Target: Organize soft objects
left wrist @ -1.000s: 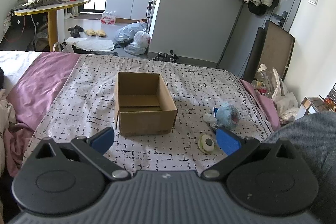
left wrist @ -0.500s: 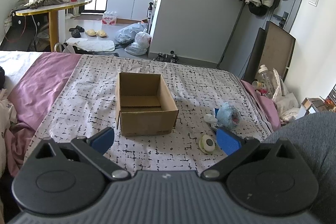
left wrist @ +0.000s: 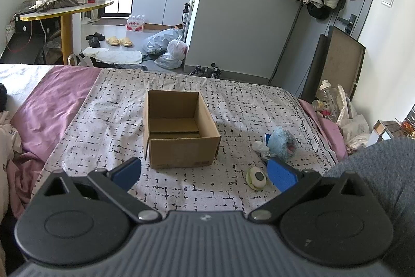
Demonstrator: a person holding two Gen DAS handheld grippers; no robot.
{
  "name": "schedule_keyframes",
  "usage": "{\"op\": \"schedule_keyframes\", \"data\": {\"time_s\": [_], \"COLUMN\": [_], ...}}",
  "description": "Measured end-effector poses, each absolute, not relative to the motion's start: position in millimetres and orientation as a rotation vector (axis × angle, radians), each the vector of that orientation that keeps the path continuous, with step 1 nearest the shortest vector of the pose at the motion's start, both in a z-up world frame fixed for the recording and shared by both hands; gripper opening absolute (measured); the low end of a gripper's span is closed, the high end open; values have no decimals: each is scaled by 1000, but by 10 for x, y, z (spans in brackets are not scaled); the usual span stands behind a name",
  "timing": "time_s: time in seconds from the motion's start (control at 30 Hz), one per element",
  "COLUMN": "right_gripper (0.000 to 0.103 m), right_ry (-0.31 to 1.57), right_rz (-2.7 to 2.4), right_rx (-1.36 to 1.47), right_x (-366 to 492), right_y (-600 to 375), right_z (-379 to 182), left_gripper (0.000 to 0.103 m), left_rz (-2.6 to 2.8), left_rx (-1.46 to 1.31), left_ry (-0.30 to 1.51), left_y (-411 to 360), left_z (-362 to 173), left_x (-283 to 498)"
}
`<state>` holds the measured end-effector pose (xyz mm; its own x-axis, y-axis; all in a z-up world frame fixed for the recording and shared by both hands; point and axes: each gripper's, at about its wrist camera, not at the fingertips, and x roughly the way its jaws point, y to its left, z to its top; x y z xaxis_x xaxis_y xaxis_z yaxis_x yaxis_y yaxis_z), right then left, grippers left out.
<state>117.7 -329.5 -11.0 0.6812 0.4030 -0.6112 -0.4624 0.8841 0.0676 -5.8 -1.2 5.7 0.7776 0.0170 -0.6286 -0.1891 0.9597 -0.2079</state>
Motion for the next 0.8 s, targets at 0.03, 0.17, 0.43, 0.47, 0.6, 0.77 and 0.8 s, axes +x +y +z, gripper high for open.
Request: {"op": "schedule_keyframes", "data": {"time_s": [0.03, 0.17, 0.43, 0.47, 0.6, 0.77, 0.8], "right_gripper": [103, 103, 103, 103, 103, 103, 103], "right_ry": [658, 655, 657, 657, 655, 652, 653], "right_rz": [485, 487, 487, 489, 496, 495, 496], "right_rx": [-99, -103, -102, -102, -101, -104, -103], "right_x": [1172, 1185, 1177, 1178, 1192, 1208, 1208], "right_y": [-3292, -3303, -3290, -3292, -3318, -3333, -3331], "right_z": [-106, -99, -95, -94, -115, -125, -124], "left_gripper": [103, 103, 103, 103, 103, 103, 103], "left_rz": [112, 112, 109, 108, 117, 120, 122], "left_rx": [-267, -262, -266, -268, -262, -262, -263], "left_ry": [672, 670, 671, 671, 668, 667, 667], "left_y": [-12, -23, -34, -34, -37, -25, -21], "left_z": [57, 71, 78, 77, 71, 61, 54], "left_x": [-58, -46, -27, -22, -22, -24, -30]}}
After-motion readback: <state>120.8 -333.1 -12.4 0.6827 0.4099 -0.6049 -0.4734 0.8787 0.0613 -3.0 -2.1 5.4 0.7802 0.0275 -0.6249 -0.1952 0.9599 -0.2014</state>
